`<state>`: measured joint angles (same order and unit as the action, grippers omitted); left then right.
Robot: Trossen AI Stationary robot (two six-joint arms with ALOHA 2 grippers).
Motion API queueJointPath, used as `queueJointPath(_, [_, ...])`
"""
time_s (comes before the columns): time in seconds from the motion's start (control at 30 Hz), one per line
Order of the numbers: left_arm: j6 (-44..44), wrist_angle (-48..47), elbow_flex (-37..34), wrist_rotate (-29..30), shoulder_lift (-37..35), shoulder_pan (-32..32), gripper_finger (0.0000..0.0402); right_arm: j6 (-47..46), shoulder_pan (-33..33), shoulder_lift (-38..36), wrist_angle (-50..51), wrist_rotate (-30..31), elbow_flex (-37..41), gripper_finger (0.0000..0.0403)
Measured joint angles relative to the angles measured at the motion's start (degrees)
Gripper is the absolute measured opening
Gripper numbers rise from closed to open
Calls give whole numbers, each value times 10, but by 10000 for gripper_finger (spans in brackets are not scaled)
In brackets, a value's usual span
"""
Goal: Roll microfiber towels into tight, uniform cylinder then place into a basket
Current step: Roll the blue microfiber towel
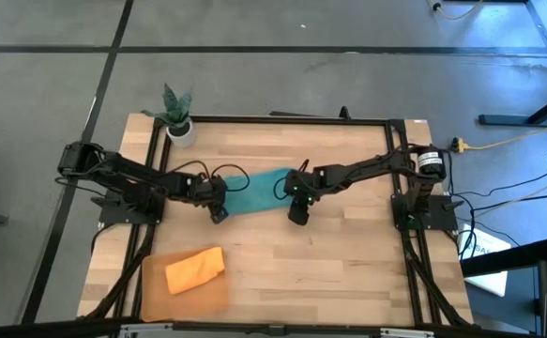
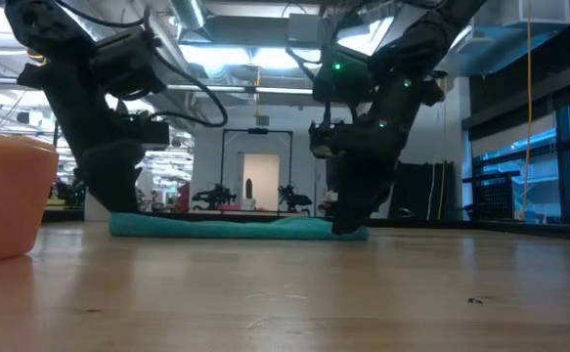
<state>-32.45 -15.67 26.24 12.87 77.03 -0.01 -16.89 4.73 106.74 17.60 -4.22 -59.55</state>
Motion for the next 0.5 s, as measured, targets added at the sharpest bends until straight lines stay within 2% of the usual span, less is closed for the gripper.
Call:
queueJointPath(0.27, [-4, 46, -2, -48, 2, -35, 74, -23, 42, 2, -3, 79, 0, 179])
queueJointPath(0.5, [-34, 97, -5, -74, 3, -77, 69, -23, 79, 2, -30, 103, 1, 179])
